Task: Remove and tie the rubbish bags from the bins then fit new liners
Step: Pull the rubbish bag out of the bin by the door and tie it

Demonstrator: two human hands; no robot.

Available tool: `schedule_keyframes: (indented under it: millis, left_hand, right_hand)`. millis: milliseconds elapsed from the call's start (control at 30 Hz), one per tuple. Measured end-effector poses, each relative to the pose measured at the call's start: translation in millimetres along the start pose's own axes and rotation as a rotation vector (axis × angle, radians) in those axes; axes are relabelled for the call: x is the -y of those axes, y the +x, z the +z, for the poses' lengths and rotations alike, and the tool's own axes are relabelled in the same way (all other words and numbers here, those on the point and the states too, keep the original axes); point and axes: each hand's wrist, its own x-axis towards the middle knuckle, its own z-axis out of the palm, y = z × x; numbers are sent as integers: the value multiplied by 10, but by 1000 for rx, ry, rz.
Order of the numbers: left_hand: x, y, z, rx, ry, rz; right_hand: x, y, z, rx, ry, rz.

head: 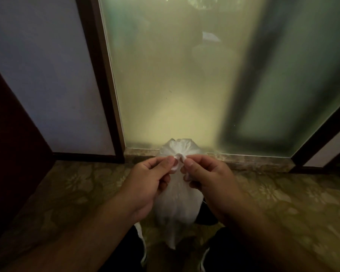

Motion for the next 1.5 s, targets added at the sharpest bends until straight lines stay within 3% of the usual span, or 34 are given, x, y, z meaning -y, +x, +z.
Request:
schedule_keyframes:
  millis: [200, 367, 633, 800, 1100, 1400, 1500]
  left_hand:
    - [-38, -22, 19, 43, -21, -4]
    - [-70, -54, 25, 35, -1, -1]
    - [-192, -110, -30, 36, 397, 182]
    - [-261, -140, -84, 163, 541, 298]
    - [-281, -155, -32, 173, 422, 349]
    - [-177, -146, -8, 110, 562, 467]
    - [-159, -152, -15, 165, 582, 436]
  right_hand:
    - [-21, -28, -22, -5, 37, -49]
    - [42, -72, -83, 51, -133, -187]
    - [66, -76, -173, 7, -456, -303]
    - [163, -92, -262, 86, -387, -324]
    - [314, -161, -303, 344, -129, -196]
    - [322, -103, -329, 284, -216, -161]
    - [297, -87, -332, 218, -147, -142]
